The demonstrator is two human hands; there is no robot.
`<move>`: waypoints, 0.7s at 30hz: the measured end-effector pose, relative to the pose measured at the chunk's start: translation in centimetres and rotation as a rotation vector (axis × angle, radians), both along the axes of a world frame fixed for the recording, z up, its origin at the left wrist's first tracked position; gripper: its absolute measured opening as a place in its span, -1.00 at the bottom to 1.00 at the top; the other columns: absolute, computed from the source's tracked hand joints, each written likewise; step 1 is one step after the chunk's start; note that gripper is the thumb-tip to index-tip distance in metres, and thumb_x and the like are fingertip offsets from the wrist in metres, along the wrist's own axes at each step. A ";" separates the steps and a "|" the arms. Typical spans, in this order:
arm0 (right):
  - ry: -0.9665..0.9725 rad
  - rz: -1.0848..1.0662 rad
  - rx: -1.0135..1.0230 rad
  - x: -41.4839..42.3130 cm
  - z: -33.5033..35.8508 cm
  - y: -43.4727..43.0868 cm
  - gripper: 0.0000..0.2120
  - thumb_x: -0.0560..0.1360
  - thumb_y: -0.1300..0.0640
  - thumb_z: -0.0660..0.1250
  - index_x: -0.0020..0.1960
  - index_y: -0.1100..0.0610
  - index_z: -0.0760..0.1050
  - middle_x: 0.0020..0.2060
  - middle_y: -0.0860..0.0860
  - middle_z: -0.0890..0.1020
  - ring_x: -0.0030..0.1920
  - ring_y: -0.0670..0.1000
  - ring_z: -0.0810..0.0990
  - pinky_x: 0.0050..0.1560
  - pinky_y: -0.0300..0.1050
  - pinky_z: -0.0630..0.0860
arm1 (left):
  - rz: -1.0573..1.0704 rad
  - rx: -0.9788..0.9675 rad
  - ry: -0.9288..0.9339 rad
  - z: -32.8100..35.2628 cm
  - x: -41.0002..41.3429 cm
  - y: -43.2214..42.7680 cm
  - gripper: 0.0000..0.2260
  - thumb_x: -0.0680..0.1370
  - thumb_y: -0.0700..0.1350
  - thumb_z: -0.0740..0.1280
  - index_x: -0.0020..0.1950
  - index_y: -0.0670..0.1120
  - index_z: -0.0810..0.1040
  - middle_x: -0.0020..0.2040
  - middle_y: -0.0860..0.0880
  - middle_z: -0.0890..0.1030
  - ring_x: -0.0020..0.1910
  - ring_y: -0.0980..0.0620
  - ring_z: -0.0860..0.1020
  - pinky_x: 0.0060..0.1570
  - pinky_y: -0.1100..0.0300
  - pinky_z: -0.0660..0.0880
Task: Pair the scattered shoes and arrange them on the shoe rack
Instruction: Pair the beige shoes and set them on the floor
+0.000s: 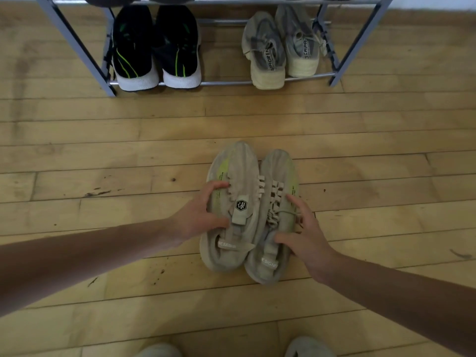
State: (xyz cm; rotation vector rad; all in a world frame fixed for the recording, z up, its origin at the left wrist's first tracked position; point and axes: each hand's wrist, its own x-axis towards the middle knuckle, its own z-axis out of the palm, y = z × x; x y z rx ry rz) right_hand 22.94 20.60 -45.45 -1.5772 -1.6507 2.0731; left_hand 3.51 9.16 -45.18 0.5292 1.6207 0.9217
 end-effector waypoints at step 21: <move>0.264 0.133 0.212 -4.2 14.6 9.2 -0.14 0.33 0.53 0.39 0.33 -0.28 0.31 0.18 -0.04 0.56 0.13 0.02 0.60 0.02 -0.03 0.61 | -0.072 0.373 0.143 12.6 -4.4 4.9 -0.17 0.40 -0.34 0.46 0.44 0.27 0.16 0.29 0.10 0.43 0.06 0.07 0.63 -0.14 0.29 0.59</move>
